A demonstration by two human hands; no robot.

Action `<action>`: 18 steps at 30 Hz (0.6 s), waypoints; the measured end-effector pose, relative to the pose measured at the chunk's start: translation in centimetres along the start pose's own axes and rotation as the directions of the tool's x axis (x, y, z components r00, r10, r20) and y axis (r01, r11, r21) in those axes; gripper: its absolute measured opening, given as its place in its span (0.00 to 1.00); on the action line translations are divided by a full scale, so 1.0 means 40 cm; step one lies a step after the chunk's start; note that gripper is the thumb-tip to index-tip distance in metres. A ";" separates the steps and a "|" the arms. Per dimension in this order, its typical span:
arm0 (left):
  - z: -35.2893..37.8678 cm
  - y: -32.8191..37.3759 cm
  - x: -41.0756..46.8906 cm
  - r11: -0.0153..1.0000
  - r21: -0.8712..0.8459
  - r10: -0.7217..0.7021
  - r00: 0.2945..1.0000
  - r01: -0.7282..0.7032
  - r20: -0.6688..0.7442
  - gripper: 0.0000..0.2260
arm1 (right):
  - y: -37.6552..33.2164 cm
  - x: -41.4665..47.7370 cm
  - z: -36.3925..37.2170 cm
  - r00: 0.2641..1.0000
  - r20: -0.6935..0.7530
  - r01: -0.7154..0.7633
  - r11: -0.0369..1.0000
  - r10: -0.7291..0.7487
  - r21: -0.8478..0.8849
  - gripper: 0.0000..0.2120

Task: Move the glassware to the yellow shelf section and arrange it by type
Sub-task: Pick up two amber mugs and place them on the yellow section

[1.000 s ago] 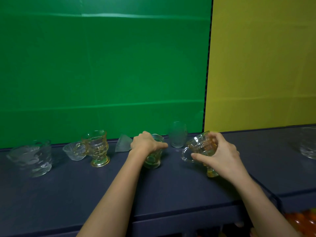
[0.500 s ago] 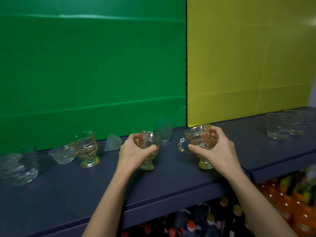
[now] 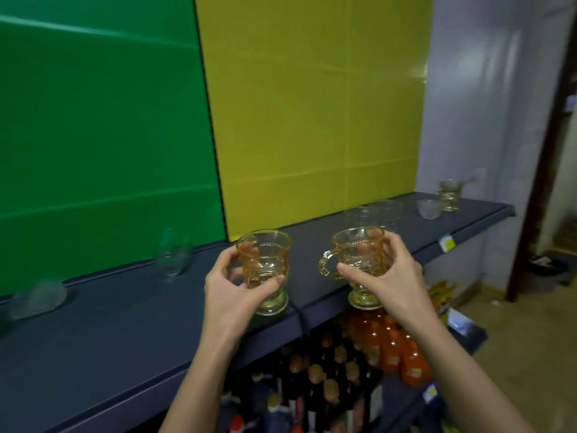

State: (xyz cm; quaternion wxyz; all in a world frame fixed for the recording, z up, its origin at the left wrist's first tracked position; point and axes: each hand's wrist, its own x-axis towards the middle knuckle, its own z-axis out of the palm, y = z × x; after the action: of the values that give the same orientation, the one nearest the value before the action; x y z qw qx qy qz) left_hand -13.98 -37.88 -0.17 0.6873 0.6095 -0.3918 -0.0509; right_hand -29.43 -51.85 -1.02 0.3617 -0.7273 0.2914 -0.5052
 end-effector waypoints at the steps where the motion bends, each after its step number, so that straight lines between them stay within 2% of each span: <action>1: 0.048 0.008 -0.005 1.000 -0.022 0.007 1.000 -0.006 0.014 0.24 | 0.019 0.011 -0.041 1.000 -0.011 -0.003 1.000 0.003 -0.001 0.32; 5: 0.236 0.028 -0.025 0.996 -0.083 0.025 0.997 -0.018 0.078 0.26 | 0.093 0.058 -0.200 0.999 -0.041 0.008 1.000 -0.009 -0.023 0.31; 10: 0.447 0.032 -0.045 0.991 -0.125 0.056 0.994 -0.044 0.093 0.26 | 0.192 0.122 -0.371 0.999 -0.053 -0.011 1.000 0.010 -0.028 0.32; 18: 0.698 0.017 -0.037 0.987 -0.156 0.056 0.991 -0.036 0.124 0.28 | 0.313 0.227 -0.553 0.997 -0.061 -0.045 0.999 0.044 -0.010 0.32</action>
State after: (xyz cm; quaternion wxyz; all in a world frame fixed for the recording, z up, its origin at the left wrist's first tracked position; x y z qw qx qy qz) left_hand -32.06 -59.19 -1.67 0.7068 0.5410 -0.4437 -0.1040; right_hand -48.17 -71.26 -1.50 0.3595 -0.7070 0.3214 -0.5173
